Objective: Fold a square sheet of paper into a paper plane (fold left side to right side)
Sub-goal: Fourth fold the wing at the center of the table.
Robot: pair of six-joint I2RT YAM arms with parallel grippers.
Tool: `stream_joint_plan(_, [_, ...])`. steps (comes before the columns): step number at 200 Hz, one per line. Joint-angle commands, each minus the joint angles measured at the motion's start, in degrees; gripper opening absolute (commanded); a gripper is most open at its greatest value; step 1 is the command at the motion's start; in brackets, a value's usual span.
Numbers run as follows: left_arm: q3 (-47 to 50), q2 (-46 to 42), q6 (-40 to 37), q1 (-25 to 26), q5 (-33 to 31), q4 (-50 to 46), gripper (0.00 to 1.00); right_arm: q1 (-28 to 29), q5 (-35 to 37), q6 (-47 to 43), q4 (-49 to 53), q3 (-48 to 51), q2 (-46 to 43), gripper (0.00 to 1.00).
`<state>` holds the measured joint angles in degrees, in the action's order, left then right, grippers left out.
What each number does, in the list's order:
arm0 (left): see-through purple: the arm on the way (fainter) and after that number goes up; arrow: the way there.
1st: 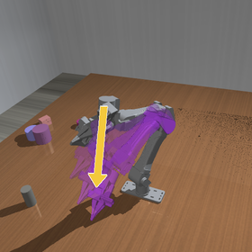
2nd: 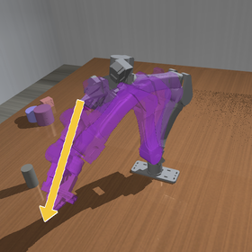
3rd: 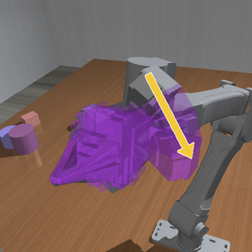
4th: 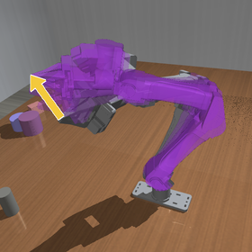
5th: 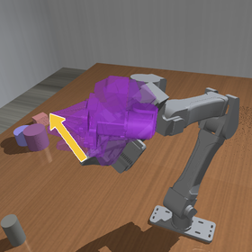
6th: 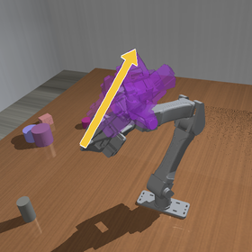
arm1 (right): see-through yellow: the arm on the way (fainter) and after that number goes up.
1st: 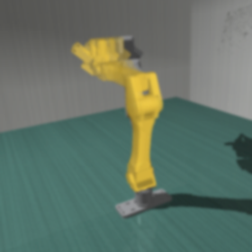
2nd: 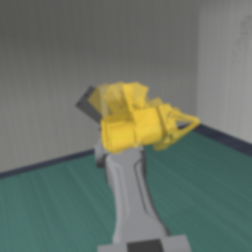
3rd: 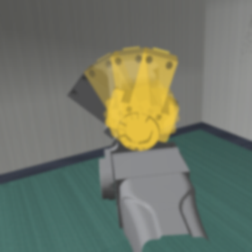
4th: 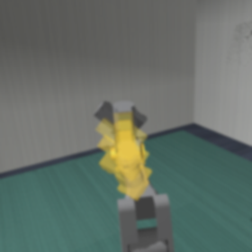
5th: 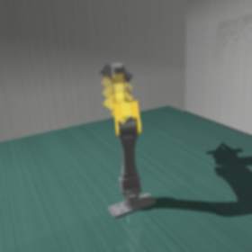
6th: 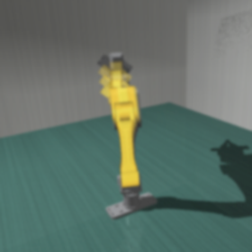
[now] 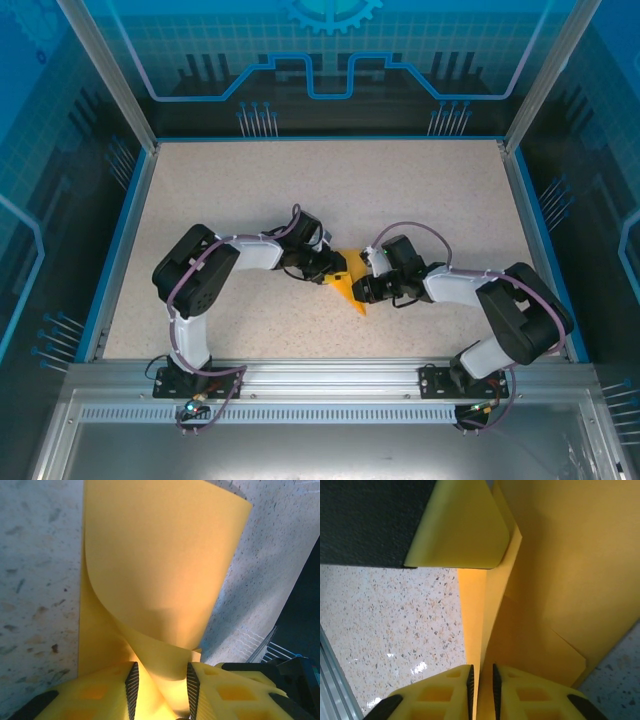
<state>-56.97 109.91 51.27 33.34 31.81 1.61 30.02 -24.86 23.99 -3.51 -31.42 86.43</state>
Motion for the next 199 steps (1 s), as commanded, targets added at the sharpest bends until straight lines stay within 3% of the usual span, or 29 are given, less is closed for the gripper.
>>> stream_joint_plan(1, [-1.3,1.8,-0.64,0.25,-0.26,-1.59,0.34,-1.57,-2.52,-0.01,0.6,-0.62,-2.12,0.25])
stream_joint_plan(43, [-1.26,1.72,-0.79,0.28,-0.3,-1.61,0.34,-4.54,-7.56,1.85,0.42,-2.52,-0.97,0.36])
stream_joint_plan(106, [-1.13,1.54,-0.87,0.27,-0.34,-1.58,0.34,-5.32,-10.46,4.38,-1.24,-6.34,6.45,0.35])
stream_joint_plan(132, [-1.04,1.36,-0.99,0.27,-0.38,-1.58,0.34,-5.35,-11.18,5.15,-2.29,-6.81,8.15,0.26])
stream_joint_plan(174, [-0.86,1.27,-1.02,0.24,-0.43,-1.6,0.34,-6.95,-9.27,3.88,-0.05,-5.97,6.87,0.04])
stream_joint_plan(199, [-0.82,1.19,-1.17,0.27,-0.51,-1.56,0.34,-8.41,-8.6,3.2,1.08,-4.84,5.62,0.0])
